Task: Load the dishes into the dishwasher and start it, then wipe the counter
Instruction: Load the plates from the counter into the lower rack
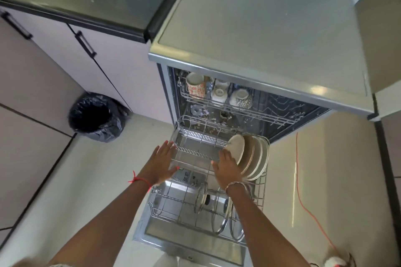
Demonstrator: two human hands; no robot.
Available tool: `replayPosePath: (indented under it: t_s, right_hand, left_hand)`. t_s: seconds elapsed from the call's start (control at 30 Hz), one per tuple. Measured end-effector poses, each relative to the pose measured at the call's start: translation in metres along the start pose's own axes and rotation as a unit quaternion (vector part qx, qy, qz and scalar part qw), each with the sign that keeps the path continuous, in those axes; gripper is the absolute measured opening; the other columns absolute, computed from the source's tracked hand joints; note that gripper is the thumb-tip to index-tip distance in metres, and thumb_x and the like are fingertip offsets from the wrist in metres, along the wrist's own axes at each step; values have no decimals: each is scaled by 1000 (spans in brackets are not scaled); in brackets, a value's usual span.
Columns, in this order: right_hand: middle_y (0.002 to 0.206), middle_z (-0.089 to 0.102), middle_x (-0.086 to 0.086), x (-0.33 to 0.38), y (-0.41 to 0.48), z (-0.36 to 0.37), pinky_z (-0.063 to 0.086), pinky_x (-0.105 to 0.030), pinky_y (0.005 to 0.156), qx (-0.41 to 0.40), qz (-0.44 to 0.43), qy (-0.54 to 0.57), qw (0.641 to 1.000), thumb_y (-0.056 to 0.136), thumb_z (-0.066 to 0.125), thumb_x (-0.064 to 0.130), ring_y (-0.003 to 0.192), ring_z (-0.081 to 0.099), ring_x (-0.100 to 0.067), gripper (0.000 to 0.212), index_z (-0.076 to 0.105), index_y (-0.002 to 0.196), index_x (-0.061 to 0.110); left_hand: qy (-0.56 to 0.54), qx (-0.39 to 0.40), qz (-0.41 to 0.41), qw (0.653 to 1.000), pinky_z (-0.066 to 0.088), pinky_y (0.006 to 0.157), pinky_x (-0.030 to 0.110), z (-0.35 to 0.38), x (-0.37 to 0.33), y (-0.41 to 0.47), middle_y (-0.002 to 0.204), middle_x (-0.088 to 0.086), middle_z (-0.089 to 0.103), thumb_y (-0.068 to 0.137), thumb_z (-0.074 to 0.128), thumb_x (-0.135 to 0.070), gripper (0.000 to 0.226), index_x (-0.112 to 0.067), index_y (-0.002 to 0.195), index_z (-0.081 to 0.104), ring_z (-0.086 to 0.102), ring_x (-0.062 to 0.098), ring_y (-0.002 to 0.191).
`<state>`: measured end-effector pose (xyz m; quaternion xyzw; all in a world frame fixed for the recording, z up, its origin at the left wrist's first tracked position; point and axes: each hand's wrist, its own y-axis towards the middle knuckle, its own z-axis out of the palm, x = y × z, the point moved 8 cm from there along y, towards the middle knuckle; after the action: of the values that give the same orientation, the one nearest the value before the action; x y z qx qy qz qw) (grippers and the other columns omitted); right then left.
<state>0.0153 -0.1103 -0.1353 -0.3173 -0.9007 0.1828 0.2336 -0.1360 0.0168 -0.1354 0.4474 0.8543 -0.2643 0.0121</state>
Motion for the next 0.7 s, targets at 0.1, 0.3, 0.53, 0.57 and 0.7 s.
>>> replayPosePath:
  t_s: [0.1,0.3,0.53,0.57,0.7]
  right_hand:
    - [157,7,-11,12,-9,-11,7,-34,118,3,-24,-13,1000,101,24,38,145,4,-22,60,9,148,3]
    - [158,-5,-7,38,-16,-27,-3,-37,117,29,-61,-73,995,99,19,47,145,-5,-20,67,-1,149,8]
    - [157,-9,-3,109,-14,-50,-5,-40,118,33,-94,-75,992,98,22,51,145,-9,-17,71,-5,149,11]
    - [157,-9,-3,123,-11,-54,-6,-40,117,26,-100,-67,992,98,23,51,145,-9,-16,70,-5,149,11]
    - [158,-7,-4,179,1,-60,-6,-38,116,-6,-113,-51,992,98,26,47,145,-7,-17,68,-1,150,11]
  left_hand:
    - [12,-21,-14,1000,-15,107,29,-19,-4,-11,157,11,-7,99,31,-46,71,-7,149,0,-12,22,145]
    - [16,-59,-29,998,-13,111,32,-56,1,-29,158,8,-5,97,31,-49,71,-10,150,3,-10,21,145]
    - [27,-106,-67,992,-10,115,36,-97,51,-64,158,7,-7,97,28,-50,73,-9,150,-1,-11,19,145]
    - [29,-112,-74,991,-11,115,36,-103,63,-69,158,7,-8,94,20,-57,77,-8,149,-2,-12,19,145]
    - [28,-130,-82,988,-11,115,36,-123,111,-85,158,5,-8,65,-9,-66,103,-9,150,-1,-12,19,145]
